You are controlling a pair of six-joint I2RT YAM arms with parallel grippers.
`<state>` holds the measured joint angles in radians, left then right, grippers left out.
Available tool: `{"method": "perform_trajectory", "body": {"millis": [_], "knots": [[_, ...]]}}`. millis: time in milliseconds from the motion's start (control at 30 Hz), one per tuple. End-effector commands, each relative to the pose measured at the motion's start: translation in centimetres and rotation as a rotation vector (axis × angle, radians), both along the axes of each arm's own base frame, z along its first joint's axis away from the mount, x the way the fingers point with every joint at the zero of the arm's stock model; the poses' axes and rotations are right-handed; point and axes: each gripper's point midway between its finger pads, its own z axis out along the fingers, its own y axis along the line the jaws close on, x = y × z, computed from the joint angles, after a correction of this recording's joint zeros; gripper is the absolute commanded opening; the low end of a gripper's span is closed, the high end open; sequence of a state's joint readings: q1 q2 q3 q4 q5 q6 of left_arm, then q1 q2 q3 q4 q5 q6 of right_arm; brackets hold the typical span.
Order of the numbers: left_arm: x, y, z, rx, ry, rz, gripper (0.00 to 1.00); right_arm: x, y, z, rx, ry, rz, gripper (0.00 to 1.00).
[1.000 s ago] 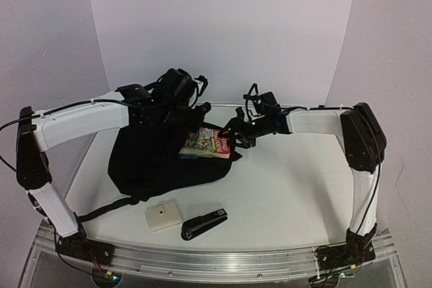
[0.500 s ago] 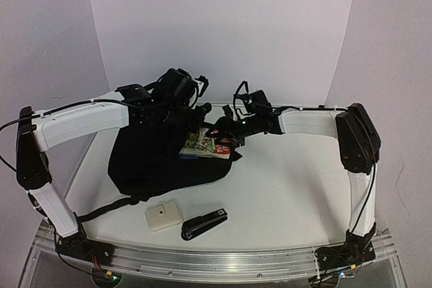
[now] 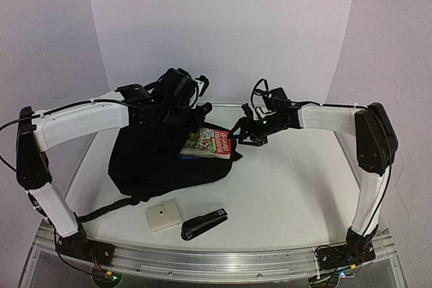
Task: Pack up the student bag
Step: Place the book in the student bag.
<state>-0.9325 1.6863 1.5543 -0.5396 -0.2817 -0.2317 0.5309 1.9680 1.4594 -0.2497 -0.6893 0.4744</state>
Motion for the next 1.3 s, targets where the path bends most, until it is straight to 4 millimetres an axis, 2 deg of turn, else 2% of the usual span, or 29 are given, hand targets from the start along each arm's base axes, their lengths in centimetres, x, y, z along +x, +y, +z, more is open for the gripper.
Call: {"method": "perform_trajectory", "body": {"millis": [0, 267, 533, 733, 867, 1133, 1267], "knots": [[-0.1, -1.5, 4.9, -0.136, -0.086, -0.041, 0.00, -0.3, 1.9, -0.5, 0.035, 0.033, 0.068, 0.61], [-0.1, -1.9, 4.8, -0.136, -0.080, -0.054, 0.00, -0.8, 5.1, -1.5, 0.060, 0.080, 0.117, 0.56], [-0.2, -2.4, 4.2, -0.129, -0.066, -0.069, 0.00, -0.9, 8.5, 0.6, 0.092, 0.014, 0.170, 0.49], [-0.3, -2.6, 4.2, -0.133, -0.063, -0.084, 0.00, -0.6, 11.4, 0.4, 0.116, -0.007, 0.192, 0.42], [-0.5, -2.4, 4.7, -0.134, -0.074, -0.089, 0.00, -0.7, 13.6, 0.4, 0.170, -0.002, 0.201, 0.37], [-0.9, -2.4, 5.3, -0.171, -0.071, -0.101, 0.00, -0.8, 17.6, 0.5, 0.315, 0.015, 0.183, 0.36], [-1.0, -2.1, 5.2, -0.196, -0.056, -0.085, 0.00, -0.4, 19.1, 1.7, 0.439, 0.035, 0.154, 0.36]]}}
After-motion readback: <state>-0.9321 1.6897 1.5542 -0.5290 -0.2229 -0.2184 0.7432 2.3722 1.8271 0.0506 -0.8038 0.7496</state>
